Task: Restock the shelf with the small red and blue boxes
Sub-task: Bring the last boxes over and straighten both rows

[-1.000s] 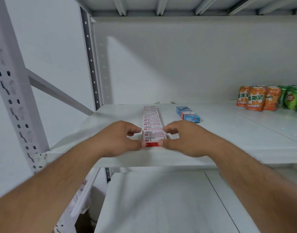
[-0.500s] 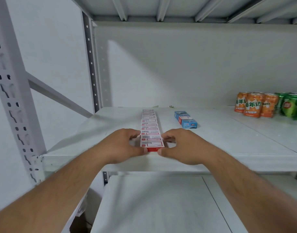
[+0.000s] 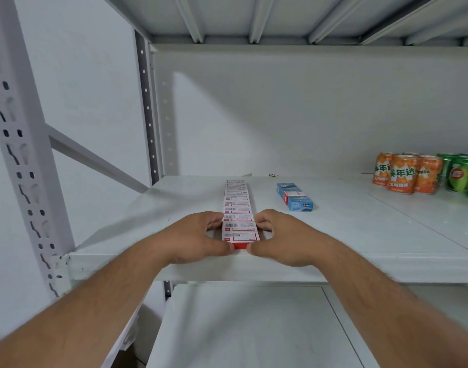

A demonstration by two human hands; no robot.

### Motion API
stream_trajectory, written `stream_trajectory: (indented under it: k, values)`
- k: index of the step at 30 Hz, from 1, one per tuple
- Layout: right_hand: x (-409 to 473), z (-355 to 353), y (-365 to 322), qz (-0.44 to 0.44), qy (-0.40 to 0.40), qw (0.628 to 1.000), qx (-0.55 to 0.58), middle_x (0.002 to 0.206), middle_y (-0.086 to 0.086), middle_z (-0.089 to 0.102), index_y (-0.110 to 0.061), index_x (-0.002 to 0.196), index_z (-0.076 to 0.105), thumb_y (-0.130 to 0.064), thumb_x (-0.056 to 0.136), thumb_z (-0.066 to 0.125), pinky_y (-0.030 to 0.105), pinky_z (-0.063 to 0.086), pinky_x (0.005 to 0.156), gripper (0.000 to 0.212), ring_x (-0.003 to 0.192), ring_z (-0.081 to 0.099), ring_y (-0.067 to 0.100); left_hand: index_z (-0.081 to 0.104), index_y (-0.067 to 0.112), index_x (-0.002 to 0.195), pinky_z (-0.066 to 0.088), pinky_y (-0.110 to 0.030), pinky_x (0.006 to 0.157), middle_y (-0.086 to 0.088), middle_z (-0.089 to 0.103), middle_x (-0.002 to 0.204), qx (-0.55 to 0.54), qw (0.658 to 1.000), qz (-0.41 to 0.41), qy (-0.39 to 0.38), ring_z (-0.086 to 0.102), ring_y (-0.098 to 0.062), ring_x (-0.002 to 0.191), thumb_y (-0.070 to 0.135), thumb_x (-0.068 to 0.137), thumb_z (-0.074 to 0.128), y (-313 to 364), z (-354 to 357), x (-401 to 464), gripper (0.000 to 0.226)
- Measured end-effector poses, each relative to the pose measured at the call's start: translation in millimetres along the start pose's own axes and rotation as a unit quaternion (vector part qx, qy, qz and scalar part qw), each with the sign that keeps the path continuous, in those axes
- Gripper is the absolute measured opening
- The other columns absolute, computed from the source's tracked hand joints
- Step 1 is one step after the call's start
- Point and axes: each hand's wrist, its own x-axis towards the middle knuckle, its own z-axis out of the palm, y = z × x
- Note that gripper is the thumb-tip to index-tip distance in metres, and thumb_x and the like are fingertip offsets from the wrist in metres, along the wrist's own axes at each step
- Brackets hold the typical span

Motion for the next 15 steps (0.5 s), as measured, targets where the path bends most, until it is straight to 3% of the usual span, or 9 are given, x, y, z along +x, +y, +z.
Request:
stream_trajectory:
  k: [6, 8, 11, 15]
  values:
    - [-1.3, 0.5, -1.0, -0.006, 0.000, 1.000, 0.002, 0.134, -0.022, 0.060, -0.029, 0.134, 0.048, -0.032, 0.086, 0.074, 0.007, 0.040, 0.076, 0.055, 0.101, 0.055, -0.009, 0.059, 0.043, 0.127, 0.034, -0.015, 0.106, 0.033, 0.060, 0.124, -0.004, 1.000, 0.016, -0.008, 0.049, 0.021, 0.116, 0.036, 0.081, 0.078, 3.0, 0.9, -1.1, 0.050]
    - [-3.2, 1.4, -0.7, -0.013, 0.005, 1.000, -0.006, 0.136, -0.022, 0.058, -0.030, 0.136, 0.048, -0.035, 0.085, 0.074, 0.010, 0.042, 0.083, 0.058, 0.108, 0.055, -0.008, 0.059, 0.041, 0.128, 0.034, -0.013, 0.105, 0.033, 0.061, 0.124, -0.002, 1.000, 0.020, -0.003, 0.050, 0.021, 0.115, 0.036, 0.081, 0.078, 2.9, 1.5, -2.7, 0.051]
    - [-5.6, 2.1, 1.4, -0.024, 0.043, 0.998, -0.040, 0.137, -0.020, 0.058, -0.032, 0.134, 0.052, -0.043, 0.082, 0.074, 0.026, 0.047, 0.101, 0.058, 0.121, 0.056, 0.000, 0.061, 0.043, 0.124, 0.036, -0.009, 0.098, 0.033, 0.063, 0.119, 0.026, 0.999, 0.025, 0.023, 0.051, 0.022, 0.111, 0.040, 0.080, 0.078, 2.7, 2.1, -6.1, 0.048]
    - [-7.7, 1.0, 0.7, -0.035, 0.078, 0.993, -0.076, 0.120, -0.016, 0.067, -0.030, 0.117, 0.067, -0.041, 0.084, 0.074, 0.030, 0.051, 0.099, 0.035, 0.111, 0.062, 0.004, 0.068, 0.037, 0.111, 0.045, -0.018, 0.097, 0.025, 0.068, 0.110, 0.047, 0.996, 0.014, 0.068, 0.059, 0.014, 0.104, 0.041, 0.077, 0.080, 2.6, 3.3, -7.4, 0.036]
